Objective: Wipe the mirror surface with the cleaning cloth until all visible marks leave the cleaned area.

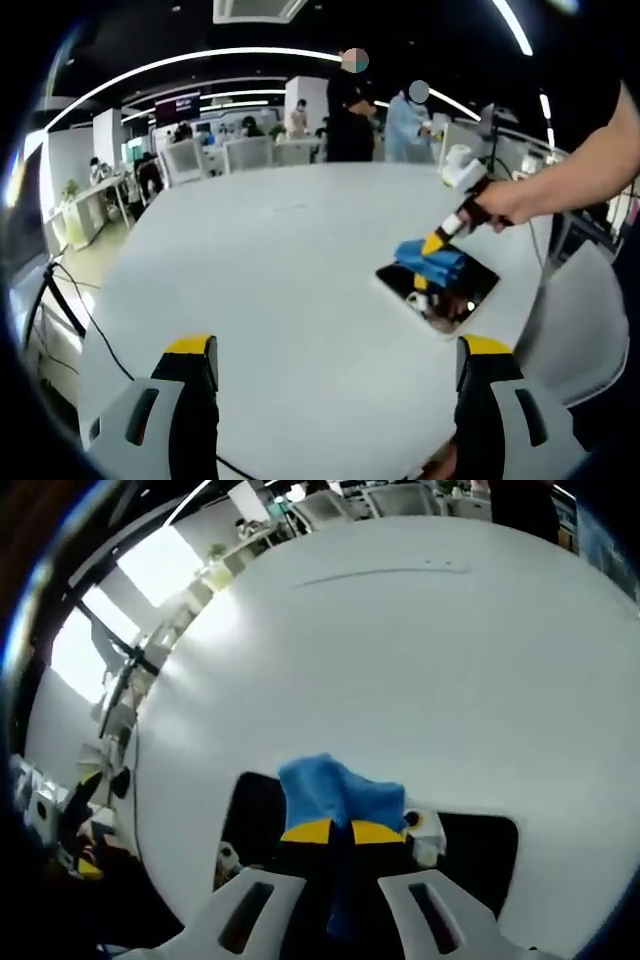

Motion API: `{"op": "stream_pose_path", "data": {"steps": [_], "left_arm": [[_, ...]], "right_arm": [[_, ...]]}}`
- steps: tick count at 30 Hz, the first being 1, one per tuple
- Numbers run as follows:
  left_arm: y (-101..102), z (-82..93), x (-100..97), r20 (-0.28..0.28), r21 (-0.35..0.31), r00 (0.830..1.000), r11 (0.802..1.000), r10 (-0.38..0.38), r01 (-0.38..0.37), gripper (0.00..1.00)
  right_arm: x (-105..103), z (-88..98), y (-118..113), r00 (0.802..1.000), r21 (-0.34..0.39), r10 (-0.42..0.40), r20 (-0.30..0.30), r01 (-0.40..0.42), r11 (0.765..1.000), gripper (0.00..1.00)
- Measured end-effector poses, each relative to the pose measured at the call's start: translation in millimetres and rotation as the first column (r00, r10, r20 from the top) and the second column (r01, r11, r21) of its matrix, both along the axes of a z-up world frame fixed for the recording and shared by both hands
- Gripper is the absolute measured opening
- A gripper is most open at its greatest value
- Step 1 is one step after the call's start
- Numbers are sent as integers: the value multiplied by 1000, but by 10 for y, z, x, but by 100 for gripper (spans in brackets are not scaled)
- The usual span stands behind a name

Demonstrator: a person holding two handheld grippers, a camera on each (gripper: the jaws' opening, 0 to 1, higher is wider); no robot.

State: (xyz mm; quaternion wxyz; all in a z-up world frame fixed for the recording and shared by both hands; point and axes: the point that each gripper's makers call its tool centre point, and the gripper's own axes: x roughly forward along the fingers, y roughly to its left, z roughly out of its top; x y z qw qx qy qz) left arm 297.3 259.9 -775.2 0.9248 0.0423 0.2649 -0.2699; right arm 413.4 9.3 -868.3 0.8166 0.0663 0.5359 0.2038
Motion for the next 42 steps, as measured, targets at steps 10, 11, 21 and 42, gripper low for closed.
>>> {"op": "stream_pose_path", "data": {"steps": [10, 11, 21, 42], "left_arm": [[22, 1, -12, 0, -4, 1000, 1000, 10, -10, 100], [31, 5, -13, 1, -3, 1000, 1000, 12, -12, 100], [62, 36, -4, 5, 31, 1000, 999, -12, 12, 100], [13, -63, 2, -6, 34, 1000, 999, -28, 28, 100]], "right_arm": [[47, 14, 492, 997, -17, 72, 27, -71, 997, 0], [61, 11, 531, 997, -18, 75, 25, -74, 997, 0], [80, 8, 693, 993, -3, 109, 33, -109, 994, 0], [-311, 11, 796, 983, -12, 184, -25, -185, 983, 0]]}}
